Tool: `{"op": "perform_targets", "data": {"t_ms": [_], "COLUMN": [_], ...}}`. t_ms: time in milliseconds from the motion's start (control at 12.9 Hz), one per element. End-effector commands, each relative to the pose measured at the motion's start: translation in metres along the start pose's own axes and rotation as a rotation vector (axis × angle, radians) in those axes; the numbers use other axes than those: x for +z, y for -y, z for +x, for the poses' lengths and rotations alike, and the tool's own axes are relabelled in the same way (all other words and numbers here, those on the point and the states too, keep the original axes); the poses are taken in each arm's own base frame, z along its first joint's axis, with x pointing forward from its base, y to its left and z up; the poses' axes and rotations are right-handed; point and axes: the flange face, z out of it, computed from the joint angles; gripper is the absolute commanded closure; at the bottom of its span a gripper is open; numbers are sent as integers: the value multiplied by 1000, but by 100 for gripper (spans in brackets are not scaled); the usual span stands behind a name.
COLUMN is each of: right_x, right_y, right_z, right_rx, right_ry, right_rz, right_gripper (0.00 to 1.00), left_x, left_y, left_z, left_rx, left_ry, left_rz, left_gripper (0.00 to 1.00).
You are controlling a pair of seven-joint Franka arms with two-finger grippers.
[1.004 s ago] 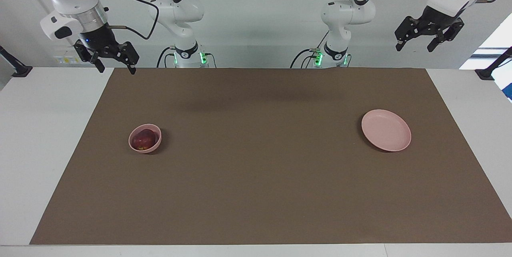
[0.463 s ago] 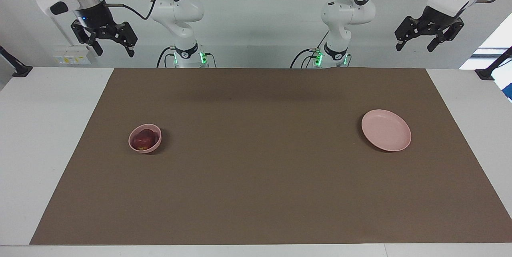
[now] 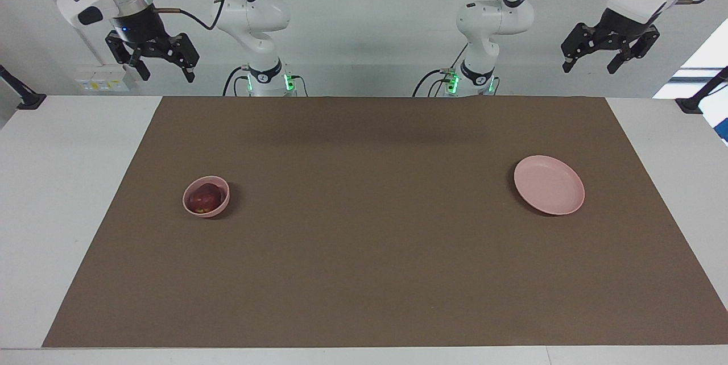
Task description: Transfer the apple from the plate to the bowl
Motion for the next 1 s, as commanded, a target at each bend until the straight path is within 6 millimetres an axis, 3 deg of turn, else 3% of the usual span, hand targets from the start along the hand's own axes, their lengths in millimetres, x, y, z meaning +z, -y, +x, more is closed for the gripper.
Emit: {"op": "perform_targets", "data": {"t_ms": [0, 927], "right_x": [2, 1], "right_y": [0, 2], "right_z": [-10, -10], "right_rx": [-27, -30], "right_ry": [0, -2], "right_rz": [-17, -20], "right_gripper": [0, 0], "left_x": [1, -1], "left_y": [0, 4], "left_z": [-6, -7], "left_rx": [15, 4], "left_ry": [17, -1], "left_rz": [-17, -10], "left_gripper": [0, 0]}}
